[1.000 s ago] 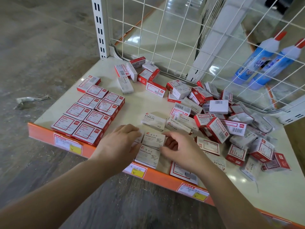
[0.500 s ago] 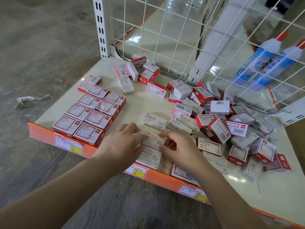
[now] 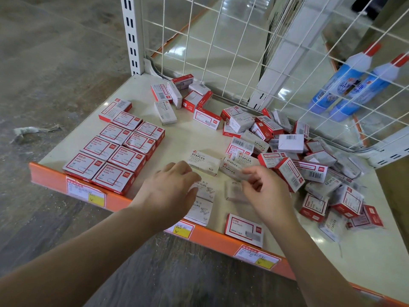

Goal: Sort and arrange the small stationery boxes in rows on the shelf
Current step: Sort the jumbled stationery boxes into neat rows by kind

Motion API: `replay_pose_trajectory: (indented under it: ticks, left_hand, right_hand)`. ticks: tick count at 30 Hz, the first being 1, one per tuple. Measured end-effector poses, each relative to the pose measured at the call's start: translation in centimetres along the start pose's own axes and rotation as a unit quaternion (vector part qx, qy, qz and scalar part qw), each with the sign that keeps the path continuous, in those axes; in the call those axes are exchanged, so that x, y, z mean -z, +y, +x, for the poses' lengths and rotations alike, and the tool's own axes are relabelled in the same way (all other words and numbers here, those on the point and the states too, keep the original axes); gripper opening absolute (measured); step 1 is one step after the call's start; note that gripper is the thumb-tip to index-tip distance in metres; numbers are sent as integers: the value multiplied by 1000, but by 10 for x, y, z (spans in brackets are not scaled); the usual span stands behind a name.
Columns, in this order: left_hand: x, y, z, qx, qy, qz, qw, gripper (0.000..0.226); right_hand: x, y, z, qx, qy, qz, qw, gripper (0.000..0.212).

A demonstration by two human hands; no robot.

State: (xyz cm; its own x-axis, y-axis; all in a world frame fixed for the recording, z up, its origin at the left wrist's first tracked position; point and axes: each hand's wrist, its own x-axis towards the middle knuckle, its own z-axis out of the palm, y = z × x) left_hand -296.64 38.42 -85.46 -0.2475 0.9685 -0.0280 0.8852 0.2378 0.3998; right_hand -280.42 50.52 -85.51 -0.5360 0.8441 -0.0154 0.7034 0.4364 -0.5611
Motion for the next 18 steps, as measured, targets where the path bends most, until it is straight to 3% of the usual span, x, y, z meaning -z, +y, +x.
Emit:
replay_pose_trajectory:
  ticks: [8,18]
  left_hand:
    - [-6,15,8,-46,-8,3,999,33]
    - [-6,24,11,-23,4,-21,1000,36]
  right_hand:
    - [2,15,9,-17,5,-59,998,26]
    - [7,6,16,-16,32,-1,999,14]
